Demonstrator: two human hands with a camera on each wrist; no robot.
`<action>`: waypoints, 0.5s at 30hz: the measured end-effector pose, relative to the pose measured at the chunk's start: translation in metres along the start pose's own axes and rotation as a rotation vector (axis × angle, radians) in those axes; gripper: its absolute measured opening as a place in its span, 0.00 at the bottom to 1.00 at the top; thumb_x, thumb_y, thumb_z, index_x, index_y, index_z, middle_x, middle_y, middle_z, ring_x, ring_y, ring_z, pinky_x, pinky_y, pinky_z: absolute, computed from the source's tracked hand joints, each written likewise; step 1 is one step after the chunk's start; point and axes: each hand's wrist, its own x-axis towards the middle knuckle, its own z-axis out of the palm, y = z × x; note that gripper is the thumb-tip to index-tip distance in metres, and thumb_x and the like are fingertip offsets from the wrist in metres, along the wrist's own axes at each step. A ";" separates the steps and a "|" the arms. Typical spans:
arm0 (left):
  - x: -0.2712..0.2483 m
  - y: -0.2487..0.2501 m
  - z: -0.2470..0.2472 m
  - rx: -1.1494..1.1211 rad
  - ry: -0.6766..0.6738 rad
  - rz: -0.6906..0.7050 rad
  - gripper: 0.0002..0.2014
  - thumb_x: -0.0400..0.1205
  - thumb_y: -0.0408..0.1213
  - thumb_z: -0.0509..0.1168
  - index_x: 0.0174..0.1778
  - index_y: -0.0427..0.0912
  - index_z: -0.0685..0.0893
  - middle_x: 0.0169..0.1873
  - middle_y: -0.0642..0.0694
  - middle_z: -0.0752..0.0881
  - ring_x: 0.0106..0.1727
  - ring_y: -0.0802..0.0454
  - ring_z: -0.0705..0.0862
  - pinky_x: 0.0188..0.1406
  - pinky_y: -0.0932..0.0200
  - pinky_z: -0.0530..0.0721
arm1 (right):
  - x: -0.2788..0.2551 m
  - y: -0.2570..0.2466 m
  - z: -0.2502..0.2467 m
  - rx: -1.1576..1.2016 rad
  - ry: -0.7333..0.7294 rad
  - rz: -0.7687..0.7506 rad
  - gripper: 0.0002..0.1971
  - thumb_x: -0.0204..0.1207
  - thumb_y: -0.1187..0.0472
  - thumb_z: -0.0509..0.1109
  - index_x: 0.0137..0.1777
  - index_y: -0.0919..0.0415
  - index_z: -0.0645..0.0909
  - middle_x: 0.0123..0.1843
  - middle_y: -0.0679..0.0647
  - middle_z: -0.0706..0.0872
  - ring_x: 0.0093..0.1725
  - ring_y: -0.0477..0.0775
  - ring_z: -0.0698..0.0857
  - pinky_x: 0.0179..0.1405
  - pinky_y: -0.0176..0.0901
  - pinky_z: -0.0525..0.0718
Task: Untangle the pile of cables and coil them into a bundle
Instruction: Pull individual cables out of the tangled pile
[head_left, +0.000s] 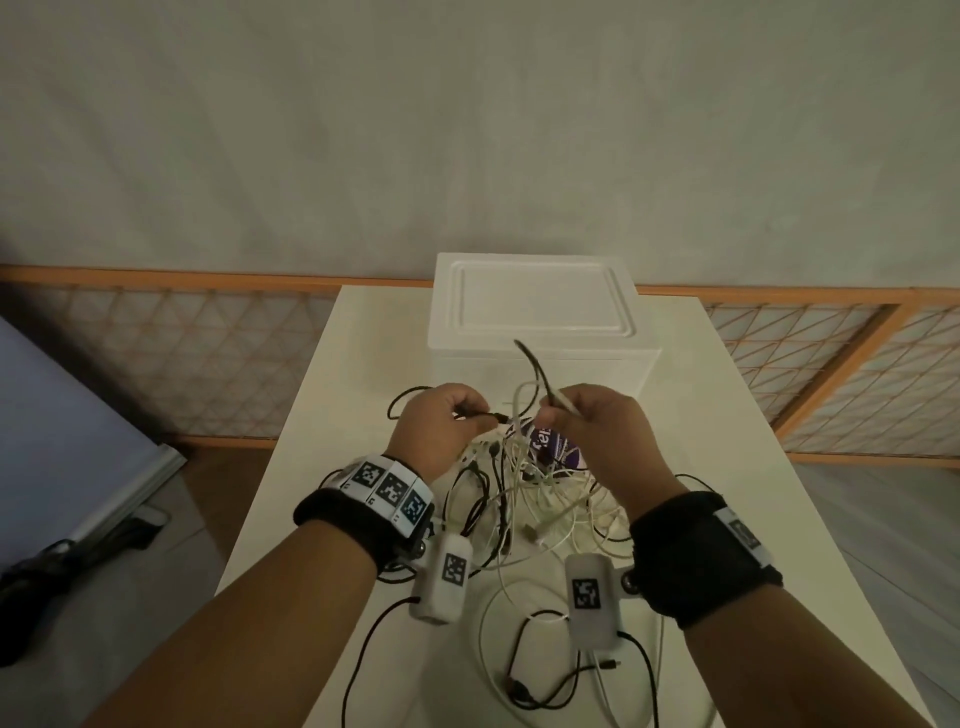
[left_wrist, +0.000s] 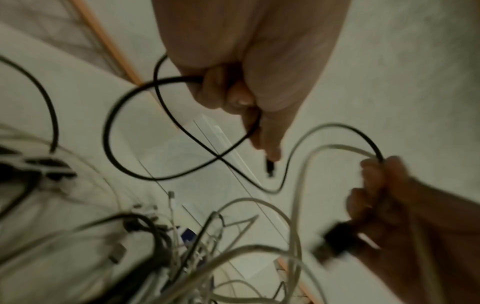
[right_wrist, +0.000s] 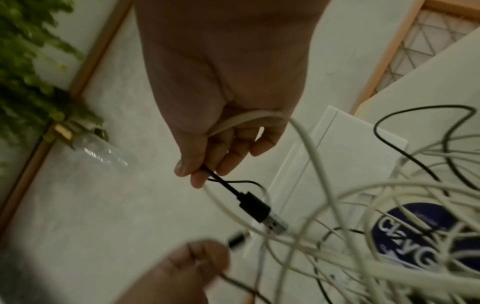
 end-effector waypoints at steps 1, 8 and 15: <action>0.001 -0.003 -0.003 0.049 0.006 -0.015 0.09 0.72 0.34 0.77 0.39 0.48 0.83 0.38 0.53 0.87 0.44 0.57 0.84 0.44 0.67 0.75 | 0.002 -0.002 -0.003 0.023 0.014 -0.004 0.04 0.69 0.61 0.79 0.42 0.56 0.87 0.32 0.47 0.87 0.27 0.39 0.80 0.31 0.29 0.77; -0.012 0.039 0.009 -0.273 -0.059 -0.071 0.05 0.79 0.40 0.71 0.40 0.43 0.86 0.28 0.62 0.83 0.26 0.70 0.78 0.31 0.67 0.71 | 0.003 -0.004 0.005 0.107 -0.068 0.013 0.11 0.66 0.68 0.80 0.42 0.66 0.80 0.30 0.49 0.85 0.25 0.37 0.81 0.27 0.28 0.77; -0.013 0.048 0.010 -0.401 -0.029 -0.192 0.05 0.78 0.36 0.72 0.46 0.40 0.90 0.30 0.56 0.87 0.21 0.69 0.77 0.26 0.71 0.70 | -0.001 0.003 0.016 0.015 -0.159 0.054 0.10 0.77 0.50 0.70 0.49 0.56 0.78 0.35 0.49 0.91 0.37 0.54 0.86 0.39 0.47 0.79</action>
